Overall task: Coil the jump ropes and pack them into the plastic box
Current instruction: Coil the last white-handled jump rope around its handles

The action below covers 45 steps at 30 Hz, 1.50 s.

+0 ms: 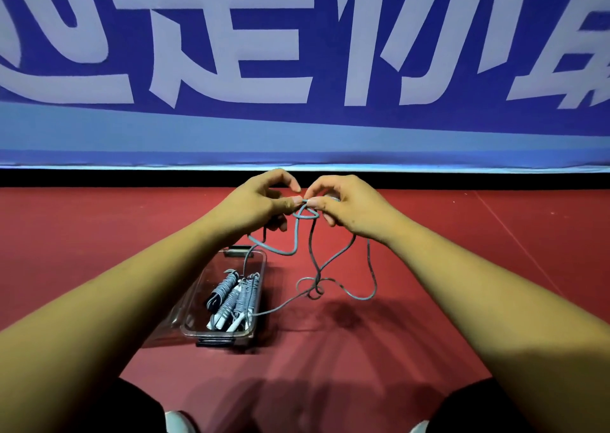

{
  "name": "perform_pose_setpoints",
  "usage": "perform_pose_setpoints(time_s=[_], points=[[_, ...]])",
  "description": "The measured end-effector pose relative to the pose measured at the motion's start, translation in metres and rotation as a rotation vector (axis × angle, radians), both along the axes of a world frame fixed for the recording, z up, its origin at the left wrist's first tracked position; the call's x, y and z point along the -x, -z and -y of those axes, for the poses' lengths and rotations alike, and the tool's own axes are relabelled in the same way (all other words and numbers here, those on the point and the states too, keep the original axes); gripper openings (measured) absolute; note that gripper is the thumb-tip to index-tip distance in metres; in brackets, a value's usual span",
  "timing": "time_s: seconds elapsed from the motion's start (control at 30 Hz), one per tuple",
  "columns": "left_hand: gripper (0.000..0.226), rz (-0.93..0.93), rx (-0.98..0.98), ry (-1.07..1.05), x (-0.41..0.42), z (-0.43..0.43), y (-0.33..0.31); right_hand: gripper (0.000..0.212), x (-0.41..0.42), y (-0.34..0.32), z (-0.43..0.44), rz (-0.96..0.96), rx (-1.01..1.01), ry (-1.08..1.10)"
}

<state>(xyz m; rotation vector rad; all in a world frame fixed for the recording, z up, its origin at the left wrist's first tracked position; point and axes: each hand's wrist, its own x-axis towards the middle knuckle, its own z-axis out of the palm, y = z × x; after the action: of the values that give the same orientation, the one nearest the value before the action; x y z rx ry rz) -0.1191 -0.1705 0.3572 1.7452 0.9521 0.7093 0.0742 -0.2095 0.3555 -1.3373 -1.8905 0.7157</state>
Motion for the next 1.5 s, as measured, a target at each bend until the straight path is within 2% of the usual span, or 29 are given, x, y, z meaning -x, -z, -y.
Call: perform_pose_setpoints(time_s=[0.1,0.17,0.23,0.33,0.47,0.53,0.6,0.67,0.73,0.8,0.83,0.9,1.0,1.07,1.13,1.17,1.27,1.37,1.4,1.47,1.5], points=[[0.019,-0.22,-0.262,0.091,0.004,-0.005,0.003,0.013,0.001,0.002,-0.002,0.018,0.03,0.055],[0.034,-0.364,-0.545,0.063,0.008,-0.008,0.007,0.021,0.001,0.006,-0.002,-0.023,0.124,0.073],[0.041,-0.371,-0.694,0.135,0.011,-0.008,0.005,0.029,0.0,0.01,-0.004,-0.124,0.205,0.116],[0.032,-0.274,-0.621,0.321,0.007,-0.003,0.002,0.034,-0.002,0.011,-0.005,-0.348,0.332,0.166],[0.015,-0.251,-0.668,0.258,-0.001,0.0,0.006,0.027,0.0,0.013,-0.002,-0.309,0.418,0.083],[0.006,-0.174,-0.512,0.198,-0.003,-0.001,0.004,0.02,-0.001,0.013,-0.003,-0.326,0.433,0.077],[0.006,0.026,-0.268,0.083,-0.005,0.001,0.004,0.015,-0.003,0.013,-0.002,-0.32,0.43,0.053],[0.008,0.176,-0.138,-0.044,-0.01,0.003,0.006,0.014,-0.002,0.019,-0.003,-0.194,0.361,0.016],[0.01,0.192,-0.088,-0.182,-0.016,0.002,0.007,0.008,0.001,0.029,-0.008,-0.023,0.185,0.079],[0.017,0.087,-0.151,-0.317,-0.016,-0.003,0.005,0.029,0.004,0.033,-0.009,0.052,-0.01,0.147],[0.018,0.025,-0.204,-0.33,-0.015,-0.006,0.003,0.04,0.006,0.029,-0.007,0.008,-0.062,0.126],[0.016,-0.014,-0.213,-0.264,-0.013,-0.007,0.003,0.043,0.01,0.02,-0.002,-0.095,-0.098,0.043],[0.018,0.065,-0.063,-0.212,-0.014,-0.004,0.007,0.023,0.015,0.017,-0.001,-0.172,-0.092,0.067],[0.019,0.147,0.035,-0.185,-0.014,-0.003,0.006,0.013,0.017,0.018,-0.003,-0.312,-0.022,0.099],[0.022,0.255,0.115,-0.099,-0.013,-0.003,0.003,0.02,0.019,0.018,-0.002,-0.535,0.131,0.065],[0.023,0.297,0.135,-0.044,-0.012,-0.002,0.002,0.026,0.019,0.019,-0.001,-0.58,0.186,0.045],[0.017,0.349,0.163,0.073,-0.011,0.001,-0.003,0.036,0.021,0.027,-0.005,-0.369,0.16,0.069],[0.009,0.294,0.17,0.118,-0.005,0.0,-0.008,0.048,0.025,0.031,-0.008,-0.383,0.182,0.168],[0.012,0.289,0.165,0.138,-0.002,-0.001,-0.008,0.043,0.025,0.031,-0.009,-0.405,0.203,0.169],[0.014,0.306,0.138,0.16,0.001,-0.002,-0.007,0.014,0.025,0.027,-0.007,-0.346,0.192,0.121],[0.013,0.306,0.12,0.16,0.002,-0.003,-0.006,0.011,0.024,0.025,-0.006,-0.378,0.205,0.106]])
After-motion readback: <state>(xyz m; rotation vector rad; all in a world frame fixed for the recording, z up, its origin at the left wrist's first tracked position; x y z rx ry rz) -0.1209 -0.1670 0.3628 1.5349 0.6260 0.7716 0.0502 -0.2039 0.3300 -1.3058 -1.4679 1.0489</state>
